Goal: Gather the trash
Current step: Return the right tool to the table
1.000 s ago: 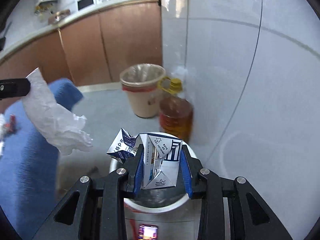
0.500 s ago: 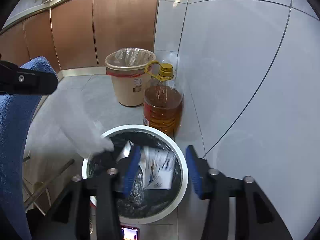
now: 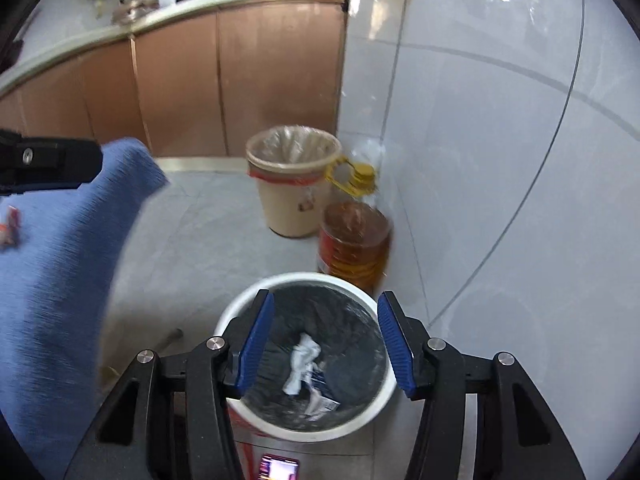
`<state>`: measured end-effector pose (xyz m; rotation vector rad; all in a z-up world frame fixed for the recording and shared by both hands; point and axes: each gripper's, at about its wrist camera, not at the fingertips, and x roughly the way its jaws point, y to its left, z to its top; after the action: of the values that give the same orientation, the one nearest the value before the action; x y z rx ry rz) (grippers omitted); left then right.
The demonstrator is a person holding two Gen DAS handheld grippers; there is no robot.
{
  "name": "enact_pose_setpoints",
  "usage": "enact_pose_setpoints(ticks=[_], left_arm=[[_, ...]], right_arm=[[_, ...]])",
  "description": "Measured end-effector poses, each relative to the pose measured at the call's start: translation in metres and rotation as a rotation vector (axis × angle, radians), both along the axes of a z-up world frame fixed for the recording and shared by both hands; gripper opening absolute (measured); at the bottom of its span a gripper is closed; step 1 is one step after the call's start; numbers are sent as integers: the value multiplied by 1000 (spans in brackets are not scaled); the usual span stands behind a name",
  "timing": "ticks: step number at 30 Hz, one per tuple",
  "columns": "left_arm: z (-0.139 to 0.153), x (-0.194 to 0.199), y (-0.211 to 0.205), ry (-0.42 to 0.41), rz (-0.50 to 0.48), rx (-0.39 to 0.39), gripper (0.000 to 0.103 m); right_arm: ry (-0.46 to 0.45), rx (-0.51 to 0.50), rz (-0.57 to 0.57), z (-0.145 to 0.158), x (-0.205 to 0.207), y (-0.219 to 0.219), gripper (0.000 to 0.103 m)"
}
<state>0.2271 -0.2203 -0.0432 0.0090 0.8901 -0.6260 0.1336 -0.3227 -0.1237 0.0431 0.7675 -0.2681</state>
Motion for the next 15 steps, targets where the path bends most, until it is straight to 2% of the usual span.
enact_pose_setpoints(ticks=[6,15], left_arm=[[29,-24,54,-40,56,10,37],[56,-67,153,-82,150,19,37]], right_arm=[[-89,48,84,44,-17,32,53],[-154,113,236,95,-43,99,54]])
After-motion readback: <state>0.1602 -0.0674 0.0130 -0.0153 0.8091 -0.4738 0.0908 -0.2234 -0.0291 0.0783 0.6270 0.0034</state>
